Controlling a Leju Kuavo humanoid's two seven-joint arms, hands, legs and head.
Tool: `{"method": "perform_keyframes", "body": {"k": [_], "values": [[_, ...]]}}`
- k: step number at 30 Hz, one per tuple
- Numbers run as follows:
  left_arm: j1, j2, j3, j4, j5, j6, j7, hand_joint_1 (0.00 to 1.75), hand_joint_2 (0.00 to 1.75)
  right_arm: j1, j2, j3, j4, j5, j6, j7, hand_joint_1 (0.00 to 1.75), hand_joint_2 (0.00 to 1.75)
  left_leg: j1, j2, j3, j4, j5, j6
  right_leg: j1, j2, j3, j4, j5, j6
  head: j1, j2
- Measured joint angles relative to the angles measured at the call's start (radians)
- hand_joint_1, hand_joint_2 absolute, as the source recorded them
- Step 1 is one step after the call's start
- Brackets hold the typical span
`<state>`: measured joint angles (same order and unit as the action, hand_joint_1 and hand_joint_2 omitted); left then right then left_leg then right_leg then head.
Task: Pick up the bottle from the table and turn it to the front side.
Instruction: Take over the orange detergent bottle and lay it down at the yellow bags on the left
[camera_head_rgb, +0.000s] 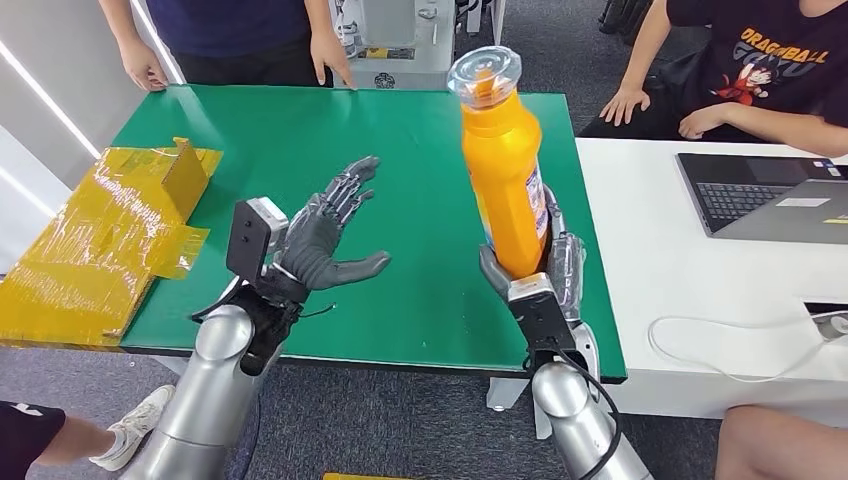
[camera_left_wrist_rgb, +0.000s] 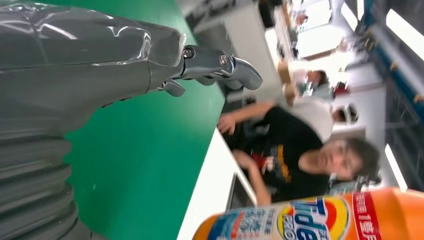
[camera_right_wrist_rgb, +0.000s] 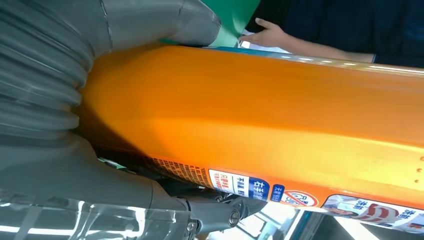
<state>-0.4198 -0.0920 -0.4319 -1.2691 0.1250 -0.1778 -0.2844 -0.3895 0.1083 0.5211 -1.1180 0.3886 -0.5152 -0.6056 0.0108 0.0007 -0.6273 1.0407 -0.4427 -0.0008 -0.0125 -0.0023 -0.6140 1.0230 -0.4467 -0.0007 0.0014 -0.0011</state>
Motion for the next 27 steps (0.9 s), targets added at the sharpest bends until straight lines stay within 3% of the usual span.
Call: {"method": "perform_keyframes", "body": {"k": [5,15,27], "values": [[-0.106,0.008,-0.019,0.092,0.108,-0.077,0.053,0.0,1.75,-0.045,-0.001,0.009,0.061,0.045,0.024,-0.012,1.75,1.75,0.0,0.0,0.0,0.0,0.0,0.0,0.0,0.0,0.0,0.0,0.0,0.0,0.0,0.0],[-0.233,-0.037,-0.074,0.204,0.165,0.018,0.044,0.0,1.75,-0.091,-0.001,0.014,0.153,0.067,0.03,-0.008,1.75,1.75,0.0,0.0,0.0,0.0,0.0,0.0,0.0,0.0,0.0,0.0,0.0,0.0,0.0,0.0],[-0.288,-0.099,-0.095,0.239,0.216,0.101,0.048,0.0,1.75,-0.11,0.012,0.016,0.245,0.041,0.015,-0.028,1.75,1.75,0.0,0.0,-0.001,0.0,0.0,-0.001,0.0,0.0,0.0,0.0,0.0,0.0,0.0,0.0]]}}
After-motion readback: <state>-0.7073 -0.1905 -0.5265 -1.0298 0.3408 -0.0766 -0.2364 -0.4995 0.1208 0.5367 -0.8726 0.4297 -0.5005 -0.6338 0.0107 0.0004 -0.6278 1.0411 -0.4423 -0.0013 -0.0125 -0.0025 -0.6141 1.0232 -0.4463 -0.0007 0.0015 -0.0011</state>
